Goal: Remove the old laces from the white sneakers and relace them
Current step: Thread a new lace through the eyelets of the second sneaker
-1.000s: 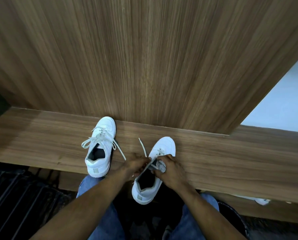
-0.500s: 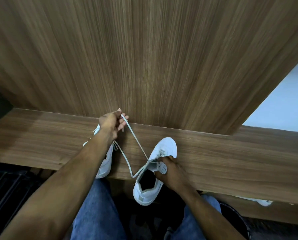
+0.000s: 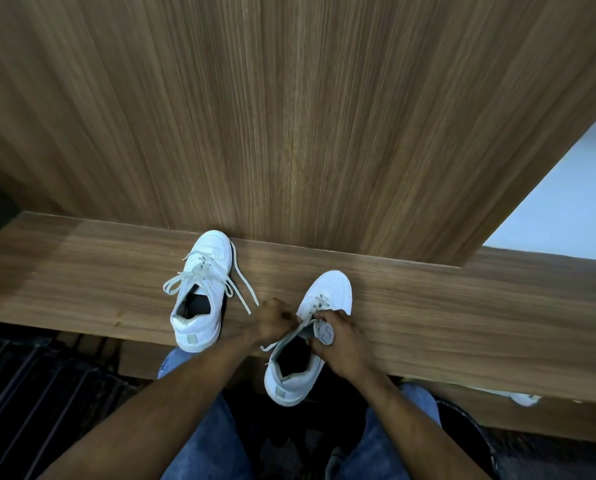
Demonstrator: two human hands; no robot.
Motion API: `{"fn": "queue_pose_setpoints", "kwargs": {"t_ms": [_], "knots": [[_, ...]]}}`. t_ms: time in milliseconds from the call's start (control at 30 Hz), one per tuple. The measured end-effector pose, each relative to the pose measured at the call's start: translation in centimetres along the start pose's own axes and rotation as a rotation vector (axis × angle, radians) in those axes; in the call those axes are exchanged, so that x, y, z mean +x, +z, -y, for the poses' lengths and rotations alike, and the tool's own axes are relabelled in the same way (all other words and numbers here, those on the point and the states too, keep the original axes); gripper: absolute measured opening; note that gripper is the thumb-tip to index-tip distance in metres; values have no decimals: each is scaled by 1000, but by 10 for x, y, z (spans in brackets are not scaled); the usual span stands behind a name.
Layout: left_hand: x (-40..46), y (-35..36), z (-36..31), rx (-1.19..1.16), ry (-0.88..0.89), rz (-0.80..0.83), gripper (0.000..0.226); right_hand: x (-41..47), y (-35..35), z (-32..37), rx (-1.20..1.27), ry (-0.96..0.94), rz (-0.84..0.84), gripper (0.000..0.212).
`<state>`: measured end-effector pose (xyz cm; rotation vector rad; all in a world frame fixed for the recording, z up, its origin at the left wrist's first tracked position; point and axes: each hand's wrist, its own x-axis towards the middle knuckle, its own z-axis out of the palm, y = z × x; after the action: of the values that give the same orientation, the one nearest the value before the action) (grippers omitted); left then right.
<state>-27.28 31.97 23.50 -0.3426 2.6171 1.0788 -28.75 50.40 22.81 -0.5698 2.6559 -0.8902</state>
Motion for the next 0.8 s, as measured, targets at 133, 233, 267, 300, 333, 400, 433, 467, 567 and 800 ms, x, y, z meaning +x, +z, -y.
{"fn": "queue_pose_setpoints", "kwargs": {"t_ms": [133,233,267,300,333,400,433,467,567,800], "knots": [[9,-4,2,61,-4,51,36,0,2,1,7,16,3,48],[12,-6,-1,87,-17,73,26,0,4,1,24,23,18,50],[13,-8,-4,50,-30,60,24,0,4,1,25,18,29,48],[15,-12,-8,4,-33,46,24,0,4,1,23,18,32,45],[16,-16,-13,-44,-20,30,23,1,2,1,22,21,30,42],[19,-28,-25,-184,40,-14,22,3,-1,0,25,16,40,42],[18,-36,-33,-274,82,-26,22,5,-3,1,62,16,44,46],[17,-45,-43,-352,121,-11,22,7,-6,4,152,34,32,47],[14,-72,-75,-448,278,92,15,19,-19,21,503,68,-45,28],[20,-100,-92,-98,422,26,14,42,-56,45,836,141,-226,19]]}}
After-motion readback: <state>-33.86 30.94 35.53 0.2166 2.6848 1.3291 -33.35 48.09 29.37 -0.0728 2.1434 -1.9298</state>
